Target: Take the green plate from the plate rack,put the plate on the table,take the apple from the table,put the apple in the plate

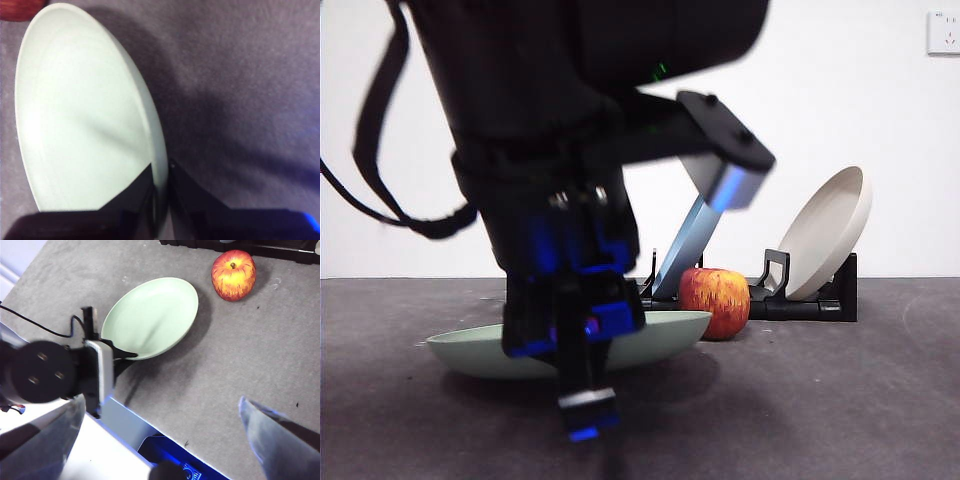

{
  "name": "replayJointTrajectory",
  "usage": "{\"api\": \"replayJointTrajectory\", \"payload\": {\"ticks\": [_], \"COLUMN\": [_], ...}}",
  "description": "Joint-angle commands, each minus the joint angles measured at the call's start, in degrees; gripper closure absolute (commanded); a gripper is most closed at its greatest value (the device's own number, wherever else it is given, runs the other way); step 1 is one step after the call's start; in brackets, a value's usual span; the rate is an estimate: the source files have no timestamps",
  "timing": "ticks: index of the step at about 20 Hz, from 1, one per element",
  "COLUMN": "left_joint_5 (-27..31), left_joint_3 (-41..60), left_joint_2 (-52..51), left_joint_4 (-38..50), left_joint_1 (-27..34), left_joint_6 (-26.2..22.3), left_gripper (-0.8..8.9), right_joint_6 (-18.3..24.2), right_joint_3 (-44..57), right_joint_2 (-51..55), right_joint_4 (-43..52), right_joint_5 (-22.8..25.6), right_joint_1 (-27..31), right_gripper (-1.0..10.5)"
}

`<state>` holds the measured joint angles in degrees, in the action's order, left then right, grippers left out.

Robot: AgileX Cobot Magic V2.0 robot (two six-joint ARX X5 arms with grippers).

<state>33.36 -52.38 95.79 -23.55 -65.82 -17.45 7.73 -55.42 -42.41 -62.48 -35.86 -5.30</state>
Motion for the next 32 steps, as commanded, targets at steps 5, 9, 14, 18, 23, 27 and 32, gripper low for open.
{"api": "replayJointTrajectory", "payload": {"ticks": [5,9,14,18,23,27,32], "left_joint_5": [-6.5,-6.5,-6.5,-8.7,-16.9,-21.9,-21.9], "left_joint_3": [0.4,0.2,-4.1,-10.3,-19.8,-27.8,-32.1], "left_joint_2": [2.5,2.5,0.9,-2.5,-8.7,-15.3,-24.1], "left_joint_4": [0.5,-0.7,-7.5,-15.6,-27.7,-34.5,-35.2], "left_joint_1": [-0.5,-0.6,-0.6,-0.6,-0.5,-0.4,-0.4], "left_joint_6": [3.0,4.1,6.7,9.4,14.3,16.4,17.5], "left_gripper": [6.9,5.56,4.74,3.91,3.92,4.05,4.05], "right_joint_6": [-0.4,-0.4,-0.4,-0.4,-2.6,-5.8,-8.3], "right_joint_3": [-0.1,-0.1,-0.1,-0.1,-0.1,-0.1,-0.1], "right_joint_2": [0.0,0.0,-0.1,-0.7,-3.2,-7.8,-17.6], "right_joint_4": [0.4,0.5,0.5,0.9,5.7,14.7,26.3], "right_joint_5": [-0.2,-0.2,-0.2,-0.2,-0.1,0.0,8.5], "right_joint_1": [-0.1,-0.1,-0.1,-0.1,-0.1,-0.8,-9.0], "right_gripper": [3.2,3.2,3.2,3.2,3.2,3.2,3.2]}}
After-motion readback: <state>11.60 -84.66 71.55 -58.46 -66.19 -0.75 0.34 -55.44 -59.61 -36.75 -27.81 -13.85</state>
